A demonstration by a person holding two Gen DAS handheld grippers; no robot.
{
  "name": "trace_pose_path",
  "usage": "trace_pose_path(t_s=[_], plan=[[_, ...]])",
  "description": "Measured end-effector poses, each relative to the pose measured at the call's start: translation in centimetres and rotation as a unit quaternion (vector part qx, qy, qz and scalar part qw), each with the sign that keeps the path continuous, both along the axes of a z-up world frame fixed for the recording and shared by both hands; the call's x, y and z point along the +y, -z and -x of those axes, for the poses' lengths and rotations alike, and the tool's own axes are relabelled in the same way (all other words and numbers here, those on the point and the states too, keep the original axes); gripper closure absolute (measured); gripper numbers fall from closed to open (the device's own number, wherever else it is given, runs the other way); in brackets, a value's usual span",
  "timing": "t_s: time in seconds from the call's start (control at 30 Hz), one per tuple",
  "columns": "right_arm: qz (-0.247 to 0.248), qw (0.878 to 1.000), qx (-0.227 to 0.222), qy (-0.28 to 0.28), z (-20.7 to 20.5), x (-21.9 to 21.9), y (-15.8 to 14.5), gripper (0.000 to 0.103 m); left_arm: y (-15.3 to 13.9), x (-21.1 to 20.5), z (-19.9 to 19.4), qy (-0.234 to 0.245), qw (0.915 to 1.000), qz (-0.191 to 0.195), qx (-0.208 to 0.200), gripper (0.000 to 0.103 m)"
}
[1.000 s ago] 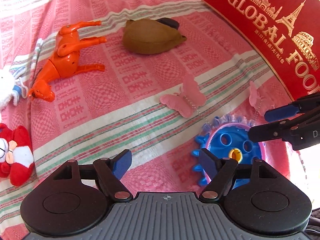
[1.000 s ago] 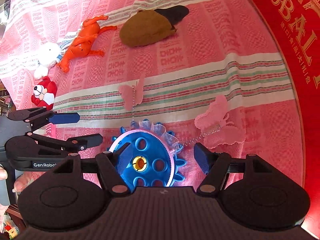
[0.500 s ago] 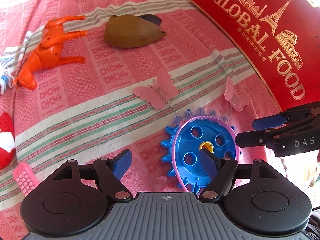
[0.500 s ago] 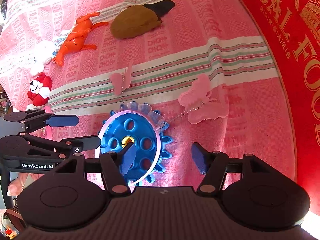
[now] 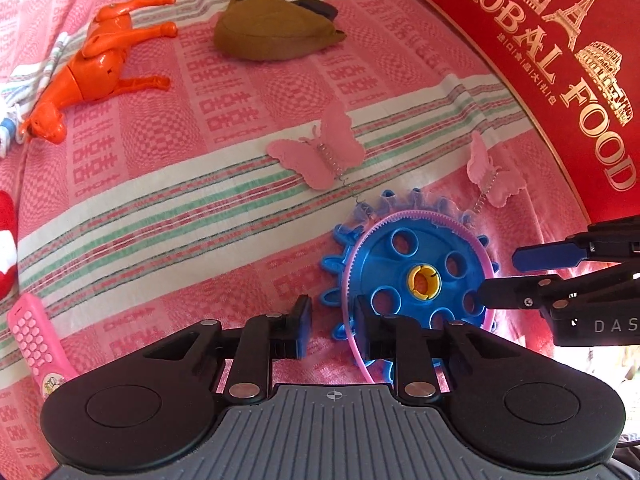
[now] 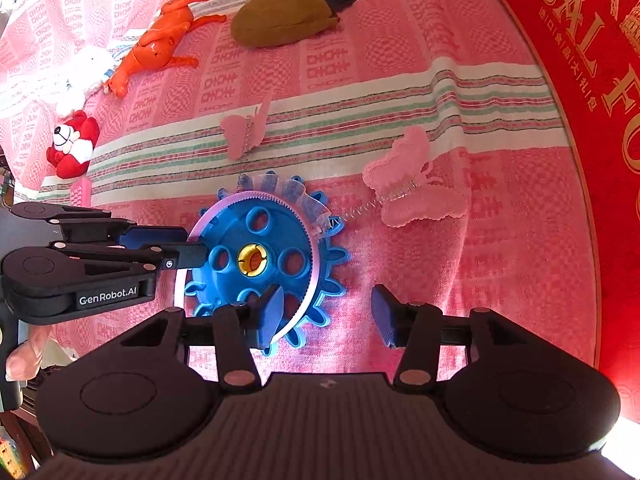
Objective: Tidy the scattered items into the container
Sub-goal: 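Lower both grippers onto the pink butterfly headband lying on the blue gear, then close both grippers on the pink butterfly headband band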
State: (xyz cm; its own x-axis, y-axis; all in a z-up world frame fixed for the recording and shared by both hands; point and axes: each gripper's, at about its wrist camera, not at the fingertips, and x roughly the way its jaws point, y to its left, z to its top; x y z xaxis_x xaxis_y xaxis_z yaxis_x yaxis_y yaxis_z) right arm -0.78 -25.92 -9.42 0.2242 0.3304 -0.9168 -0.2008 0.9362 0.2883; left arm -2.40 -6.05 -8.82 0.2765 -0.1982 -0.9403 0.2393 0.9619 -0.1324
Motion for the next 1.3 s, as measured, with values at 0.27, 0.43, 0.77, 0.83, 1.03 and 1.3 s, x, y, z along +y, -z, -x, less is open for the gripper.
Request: trace_pose_path(t_s=[0.27, 0.43, 0.77, 0.83, 1.03, 1.3], plan=[[0.017, 0.999, -0.028, -0.009, -0.2, 0.5, 0.1, 0.085, 0.0, -0.8, -0.4, 0.013, 0.9998, -0.013, -0.005, 0.062], [0.031, 0.998, -0.048, -0.012, -0.4, 0.6, -0.4, 0.088, -0.6, -0.8, -0.4, 0.006, 0.9998, -0.003, -0.016, 0.087], [0.027, 0.998, -0.053, 0.005, -1.8, -0.2, 0.1, 0.088, -1.3, -3.3, -2.0, 0.025, 0.9991, 0.011, -0.031, 0.096], [0.022, 0.999, -0.049, 0.007, -1.9, -0.3, 0.2, 0.088, -1.2, -3.2, -2.0, 0.025, 0.9993, 0.007, -0.027, 0.09], [0.02, 0.998, -0.053, 0.009, -1.9, -0.7, 0.5, 0.087, -1.1, -2.8, -1.4, 0.027, 0.9994, 0.002, -0.022, 0.05], [-0.009, 0.996, -0.081, 0.035, -2.2, -1.3, -0.5, 0.099, -0.6, -5.0, -1.5, 0.05, 0.9985, -0.012, -0.019, 0.046]])
